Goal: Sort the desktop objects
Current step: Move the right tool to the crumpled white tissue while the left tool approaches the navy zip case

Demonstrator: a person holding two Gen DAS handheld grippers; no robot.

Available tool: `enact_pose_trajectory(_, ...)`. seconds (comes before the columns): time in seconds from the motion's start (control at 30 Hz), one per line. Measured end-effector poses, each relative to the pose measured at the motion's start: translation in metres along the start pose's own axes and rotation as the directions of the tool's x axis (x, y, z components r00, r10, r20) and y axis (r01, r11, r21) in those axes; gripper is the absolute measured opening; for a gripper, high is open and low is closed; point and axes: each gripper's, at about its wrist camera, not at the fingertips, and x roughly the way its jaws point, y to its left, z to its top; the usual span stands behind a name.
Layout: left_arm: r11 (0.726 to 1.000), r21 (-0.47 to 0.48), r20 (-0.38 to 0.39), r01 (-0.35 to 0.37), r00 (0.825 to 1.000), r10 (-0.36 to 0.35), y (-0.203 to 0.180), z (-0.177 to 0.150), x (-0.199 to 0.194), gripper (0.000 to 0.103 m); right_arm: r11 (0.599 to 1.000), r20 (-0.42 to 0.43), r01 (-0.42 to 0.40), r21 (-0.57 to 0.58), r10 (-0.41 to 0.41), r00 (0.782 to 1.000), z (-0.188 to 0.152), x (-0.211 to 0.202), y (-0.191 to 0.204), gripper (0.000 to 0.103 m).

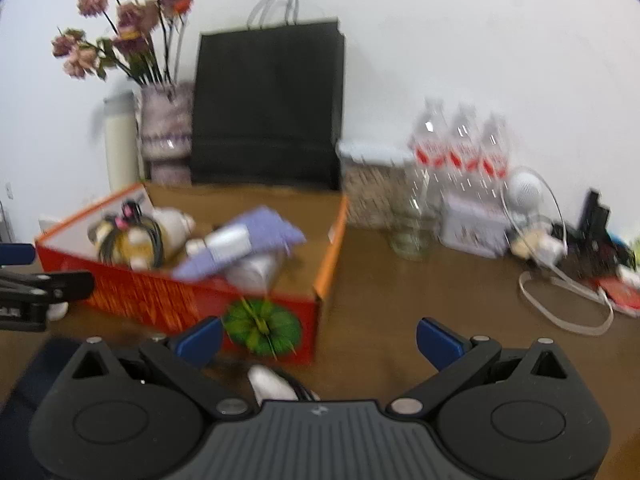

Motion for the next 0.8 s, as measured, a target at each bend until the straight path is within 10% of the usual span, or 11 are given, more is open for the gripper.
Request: enact_pose_trajectory(0.8, 1.0, -0.007, -0.217, 0.028, 0.976, -0.029, -0.021, -0.05, -0.005, 0.103, 1.0, -0.137, -0.014, 0.01, 0.015, 0.99, -0.049, -0.023, -0.02, 0.096)
